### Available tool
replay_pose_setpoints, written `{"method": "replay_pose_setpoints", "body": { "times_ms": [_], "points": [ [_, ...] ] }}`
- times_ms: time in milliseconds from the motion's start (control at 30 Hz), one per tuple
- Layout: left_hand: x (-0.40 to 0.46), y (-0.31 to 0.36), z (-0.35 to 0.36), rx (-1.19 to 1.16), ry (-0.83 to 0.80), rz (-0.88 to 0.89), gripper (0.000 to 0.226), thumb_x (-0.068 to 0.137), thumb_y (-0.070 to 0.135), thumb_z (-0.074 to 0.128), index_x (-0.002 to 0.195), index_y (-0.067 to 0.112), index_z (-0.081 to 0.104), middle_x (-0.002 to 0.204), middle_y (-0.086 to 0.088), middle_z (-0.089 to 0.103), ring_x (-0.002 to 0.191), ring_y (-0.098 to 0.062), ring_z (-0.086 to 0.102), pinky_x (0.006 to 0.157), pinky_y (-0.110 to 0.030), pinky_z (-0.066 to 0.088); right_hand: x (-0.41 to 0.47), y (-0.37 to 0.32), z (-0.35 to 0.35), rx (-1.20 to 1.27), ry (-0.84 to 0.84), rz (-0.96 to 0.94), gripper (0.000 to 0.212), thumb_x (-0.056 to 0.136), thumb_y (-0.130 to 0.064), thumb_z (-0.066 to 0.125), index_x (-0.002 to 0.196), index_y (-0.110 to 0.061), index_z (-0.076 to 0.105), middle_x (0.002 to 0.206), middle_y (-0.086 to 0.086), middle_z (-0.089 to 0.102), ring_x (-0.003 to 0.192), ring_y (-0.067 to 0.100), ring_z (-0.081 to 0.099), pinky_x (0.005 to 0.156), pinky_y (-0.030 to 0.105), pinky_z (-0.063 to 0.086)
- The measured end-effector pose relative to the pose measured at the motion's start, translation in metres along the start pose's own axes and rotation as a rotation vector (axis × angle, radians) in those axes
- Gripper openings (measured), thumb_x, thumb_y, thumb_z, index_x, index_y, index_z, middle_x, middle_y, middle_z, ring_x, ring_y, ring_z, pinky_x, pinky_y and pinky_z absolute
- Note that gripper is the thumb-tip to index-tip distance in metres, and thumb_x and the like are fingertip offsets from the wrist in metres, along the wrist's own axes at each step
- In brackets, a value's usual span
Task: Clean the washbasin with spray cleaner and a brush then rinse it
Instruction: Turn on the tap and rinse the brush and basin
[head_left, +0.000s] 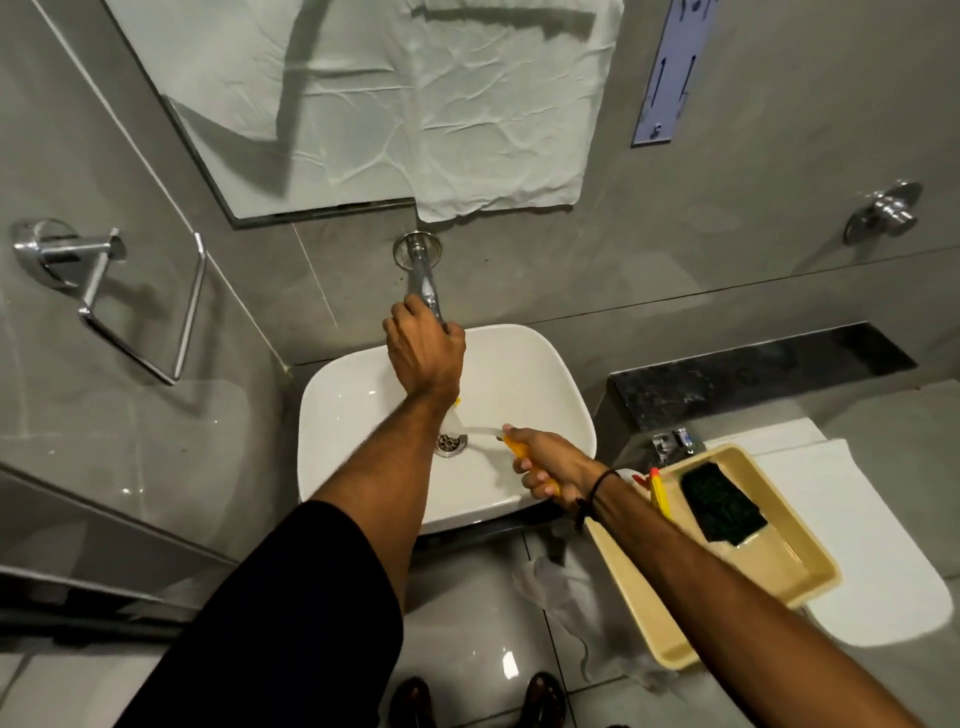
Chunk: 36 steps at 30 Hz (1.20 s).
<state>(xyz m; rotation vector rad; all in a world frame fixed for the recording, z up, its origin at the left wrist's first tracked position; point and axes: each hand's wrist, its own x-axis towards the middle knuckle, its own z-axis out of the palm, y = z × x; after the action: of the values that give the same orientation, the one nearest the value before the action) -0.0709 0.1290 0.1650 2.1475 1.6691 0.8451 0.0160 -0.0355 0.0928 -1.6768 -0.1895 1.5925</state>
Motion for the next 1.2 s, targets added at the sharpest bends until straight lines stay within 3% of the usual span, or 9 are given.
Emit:
{"method": "replay_pose_setpoints", "body": {
  "times_ms": [167,300,467,667,867,1033,1200],
  "points": [
    [0.001,0.01,0.003,0.066,-0.007,-0.02,0.047,0.091,0.02,0.063,0.132,-0.003,0.054,0.128,-0.023,0.063,0.119,-0.037,0.06,0.1,-0.043,0.052,-0.002,0.005,-0.008,0.182,-0.069,0.065,0.034,0.103,-0.053,0.05,0.105,-0.019,0.052,0.06,-0.002,0.04,0.031,0.005,0.028,0.031,0.014,0.02],
    [0.003,0.007,-0.004,-0.019,-0.041,-0.004,0.034,0.09,0.014,0.062,0.118,-0.006,0.061,0.12,-0.026,0.064,0.112,-0.04,0.062,0.095,-0.041,0.051,0.002,0.009,-0.009,0.304,-0.139,0.112,0.03,0.104,-0.049,0.05,0.101,-0.019,0.054,0.054,-0.003,0.044,0.03,0.005,0.03,0.029,0.015,0.021],
    [0.01,-0.008,-0.013,-0.106,-0.168,-0.022,0.026,0.094,0.015,0.06,0.116,0.002,0.061,0.127,-0.021,0.059,0.126,-0.036,0.052,0.102,-0.038,0.045,0.006,0.011,-0.001,0.411,-0.185,0.098,0.021,0.11,-0.035,0.042,0.122,-0.019,0.047,0.051,-0.004,0.041,0.028,0.004,0.031,0.027,0.015,0.021],
    [0.01,-0.012,-0.018,-0.11,-0.193,-0.022,0.026,0.094,0.017,0.062,0.116,0.003,0.063,0.126,-0.02,0.061,0.124,-0.034,0.055,0.099,-0.038,0.048,-0.002,0.015,0.005,0.448,-0.173,0.091,0.018,0.111,-0.033,0.041,0.111,-0.017,0.049,0.049,-0.004,0.042,0.027,0.004,0.031,0.026,0.015,0.022],
    [0.009,-0.02,-0.022,-0.125,-0.204,0.058,0.024,0.093,0.018,0.065,0.109,0.001,0.07,0.11,-0.021,0.071,0.102,-0.039,0.068,0.087,-0.042,0.056,-0.015,0.023,0.009,0.47,-0.12,0.081,0.019,0.111,-0.029,0.04,0.113,-0.015,0.052,0.052,-0.003,0.04,0.027,0.005,0.03,0.026,0.015,0.023],
    [0.009,-0.028,-0.024,-0.178,-0.23,0.103,0.027,0.094,0.017,0.066,0.116,0.002,0.067,0.113,-0.019,0.07,0.105,-0.037,0.066,0.083,-0.036,0.049,-0.024,0.03,0.015,0.483,-0.076,0.077,0.018,0.111,-0.027,0.039,0.11,-0.014,0.053,0.053,-0.002,0.039,0.027,0.005,0.03,0.026,0.014,0.022],
    [0.011,-0.03,-0.026,-0.255,-0.263,0.08,0.028,0.094,0.017,0.065,0.117,0.002,0.068,0.114,-0.018,0.073,0.106,-0.036,0.068,0.089,-0.041,0.056,-0.03,0.034,0.022,0.471,-0.047,0.057,0.021,0.11,-0.026,0.039,0.118,-0.012,0.054,0.059,-0.001,0.04,0.028,0.005,0.031,0.027,0.015,0.023]
  ]
}}
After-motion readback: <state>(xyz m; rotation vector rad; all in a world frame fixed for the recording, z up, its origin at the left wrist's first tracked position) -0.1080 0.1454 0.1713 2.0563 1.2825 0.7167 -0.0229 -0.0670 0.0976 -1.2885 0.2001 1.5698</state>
